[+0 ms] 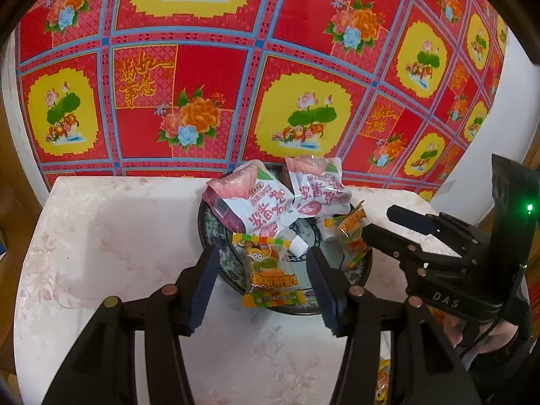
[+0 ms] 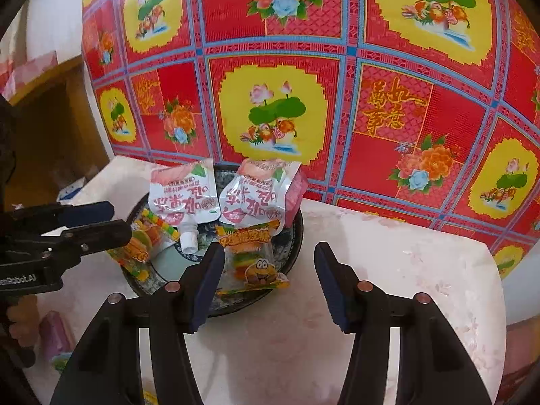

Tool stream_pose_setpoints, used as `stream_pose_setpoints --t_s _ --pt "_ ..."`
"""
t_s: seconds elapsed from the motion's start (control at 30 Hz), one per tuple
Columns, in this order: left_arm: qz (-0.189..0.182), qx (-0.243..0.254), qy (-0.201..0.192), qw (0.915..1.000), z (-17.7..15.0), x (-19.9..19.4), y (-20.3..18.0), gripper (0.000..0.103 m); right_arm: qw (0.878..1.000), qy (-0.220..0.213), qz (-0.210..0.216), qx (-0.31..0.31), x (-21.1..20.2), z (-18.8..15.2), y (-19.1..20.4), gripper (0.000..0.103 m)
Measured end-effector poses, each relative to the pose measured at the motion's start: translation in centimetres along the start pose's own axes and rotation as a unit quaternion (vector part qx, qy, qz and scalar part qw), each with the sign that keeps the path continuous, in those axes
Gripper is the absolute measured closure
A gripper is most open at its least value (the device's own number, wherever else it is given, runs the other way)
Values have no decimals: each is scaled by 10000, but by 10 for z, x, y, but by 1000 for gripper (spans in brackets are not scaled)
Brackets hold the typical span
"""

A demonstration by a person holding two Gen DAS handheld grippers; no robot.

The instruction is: Organize snacks

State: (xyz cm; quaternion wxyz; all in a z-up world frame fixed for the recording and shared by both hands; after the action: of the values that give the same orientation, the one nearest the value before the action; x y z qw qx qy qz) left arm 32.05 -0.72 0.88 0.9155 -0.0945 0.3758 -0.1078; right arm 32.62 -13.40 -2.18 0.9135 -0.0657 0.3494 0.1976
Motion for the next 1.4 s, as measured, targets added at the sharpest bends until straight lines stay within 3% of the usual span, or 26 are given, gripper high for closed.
stream_pose_setpoints --t_s 0.2,0.3,0.4,0.5,0.77,0.93,1.07,1.4 --pt "58 126 185 9997 -4 -6 -5 46 9998 63 179 -93 -6 0 6 46" --pt "142 312 9 9994 -4 -23 -11 46 9991 291 279 -121 -16 -2 15 46" --pt "205 555 -135 9982 -10 -44 -23 39 9993 202 296 -119 -34 -3 22 46" --pt "173 616 -62 9979 -24 -59 -34 39 9994 135 254 -212 -57 -7 33 46" --pt "797 1046 -440 9903 -70 -108 -45 39 9995 4 175 -267 -113 -44 59 46" --pt "416 1018 -749 9911 -91 -139 -55 39 9995 -35 240 -203 -133 -67 66 46" --pt "483 1054 -976 9884 -107 -151 -53 39 9997 -113 226 47 -143 -85 65 46" --pt "421 604 -614 9954 -153 -132 -21 39 9961 115 337 812 -138 -140 57 46"
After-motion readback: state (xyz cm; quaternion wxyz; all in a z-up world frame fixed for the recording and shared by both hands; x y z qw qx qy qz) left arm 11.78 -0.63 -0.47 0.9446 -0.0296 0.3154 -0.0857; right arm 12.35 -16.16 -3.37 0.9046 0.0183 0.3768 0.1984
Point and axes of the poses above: each gripper's, at about its wrist camera, not at the fingertips, and x roughly the way its jaws point, y to its left, z to its top, the point moved 9 cm from there along x, roughly the way its jaws point, and after that the axes turned 1 degree about -x, right-handed, at the moved point
